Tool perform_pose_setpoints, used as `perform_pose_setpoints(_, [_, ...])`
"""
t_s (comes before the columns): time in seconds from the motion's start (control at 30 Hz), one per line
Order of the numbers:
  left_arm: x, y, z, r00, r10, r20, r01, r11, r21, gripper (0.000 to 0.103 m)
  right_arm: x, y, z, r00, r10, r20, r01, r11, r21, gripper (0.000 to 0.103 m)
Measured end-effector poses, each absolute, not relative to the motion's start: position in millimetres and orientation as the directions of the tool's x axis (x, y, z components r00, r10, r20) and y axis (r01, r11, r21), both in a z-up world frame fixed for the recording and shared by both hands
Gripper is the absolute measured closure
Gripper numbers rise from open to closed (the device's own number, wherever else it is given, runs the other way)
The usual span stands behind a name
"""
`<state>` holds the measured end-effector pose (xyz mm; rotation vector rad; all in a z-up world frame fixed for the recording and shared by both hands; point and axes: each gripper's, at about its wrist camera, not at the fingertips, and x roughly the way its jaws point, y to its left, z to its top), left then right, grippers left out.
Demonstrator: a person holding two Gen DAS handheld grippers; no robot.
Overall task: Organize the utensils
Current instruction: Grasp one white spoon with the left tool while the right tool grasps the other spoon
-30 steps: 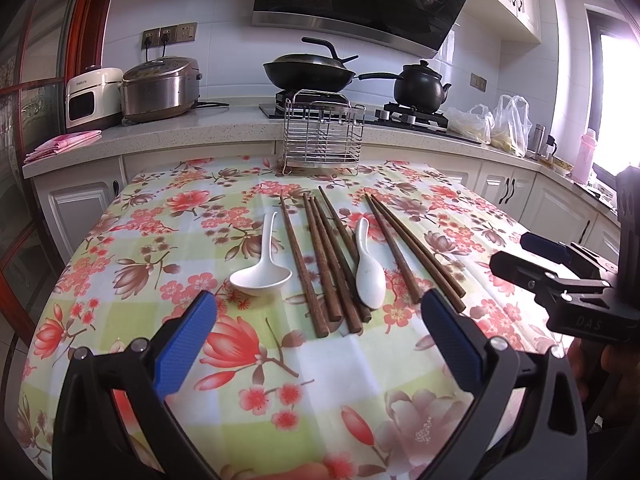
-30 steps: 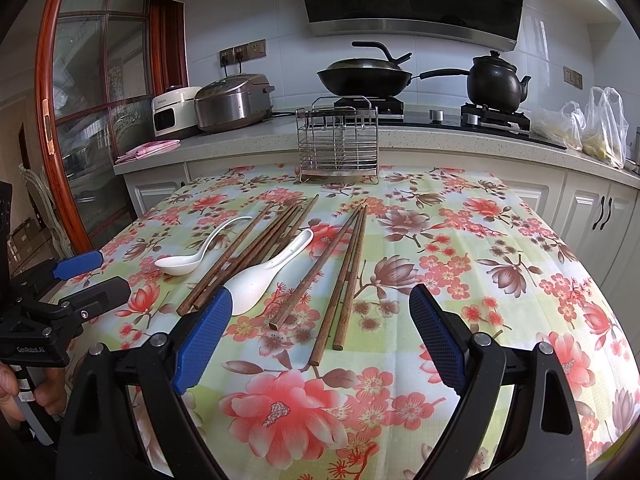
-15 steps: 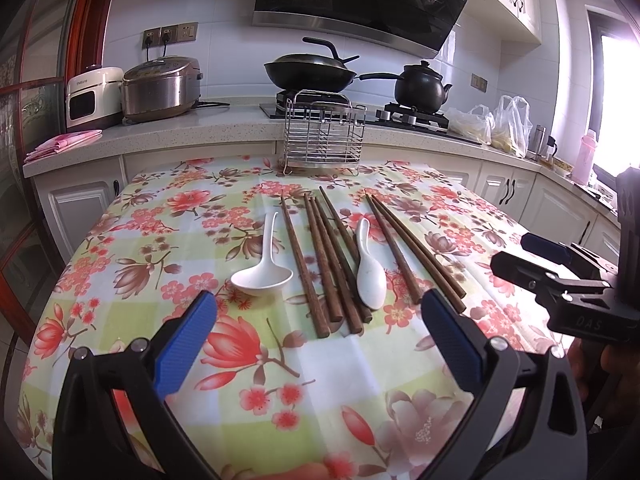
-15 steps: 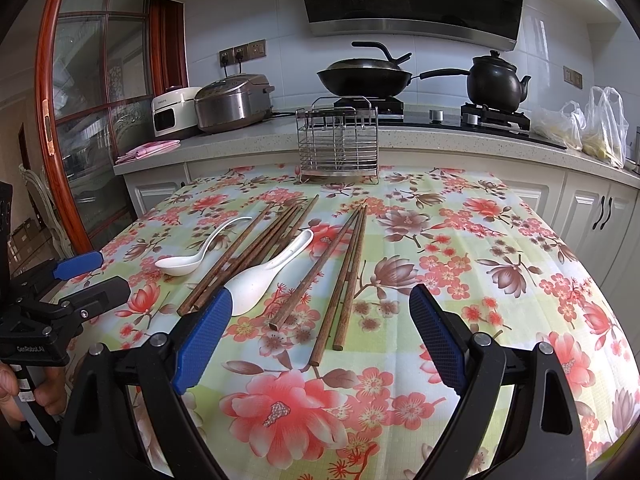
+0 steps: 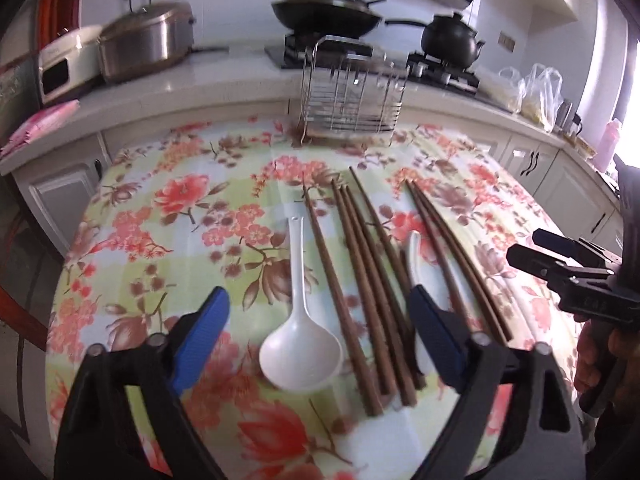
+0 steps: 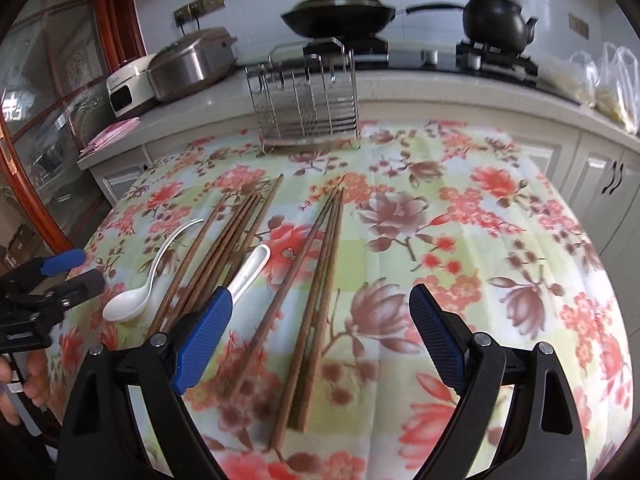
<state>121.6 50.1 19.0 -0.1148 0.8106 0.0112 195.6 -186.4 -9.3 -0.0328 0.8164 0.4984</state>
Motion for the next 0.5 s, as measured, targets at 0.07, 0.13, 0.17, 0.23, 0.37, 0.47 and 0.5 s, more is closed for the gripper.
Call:
perform_pose_setpoints(0.07, [142, 57, 11, 0.659, -0.047, -0.75, -0.038, 0.995, -0.095, 0.028, 205, -172, -11, 0.554, 0.416, -0.721, -0.45, 0.878, 0.16, 0.026])
perform_pose_setpoints(0.13, [159, 62, 3, 0.627, -0.069, -0.776, -0.022, 0.994, -0.106, 0.039, 211, -153, -13, 0.527, 0.415, -0.742, -0.469, 0.87, 0.153, 0.033])
perform_pose_setpoints(0.17, [168, 65, -1, 0.613, -0.08, -0.786, -0.013, 0.994, -0.111, 0.045, 213, -146, -15, 0.513, 0.419, -0.749, -0.476, 0.865, 0.158, 0.034])
perform_pose_setpoints(0.23, [183, 70, -8, 0.587, -0.104, -0.803, -0.001, 0.992, -0.129, 0.052, 216, -131, -20, 0.484, 0.426, -0.764, -0.486, 0.857, 0.17, 0.035])
perform_pose_setpoints(0.37, [208, 74, -18, 0.545, -0.131, -0.828, 0.027, 0.99, -0.139, 0.058, 222, -116, -31, 0.443, 0.417, -0.794, -0.481, 0.857, 0.182, 0.041])
perform_pose_setpoints(0.47, [224, 77, -24, 0.521, -0.132, -0.843, 0.035, 0.99, -0.133, 0.071, 225, -110, -35, 0.42, 0.408, -0.811, -0.465, 0.864, 0.194, 0.049])
perform_pose_setpoints(0.5, [228, 78, -26, 0.517, -0.144, -0.844, 0.041, 0.989, -0.143, 0.077, 226, -108, -36, 0.415, 0.408, -0.813, -0.464, 0.864, 0.196, 0.05])
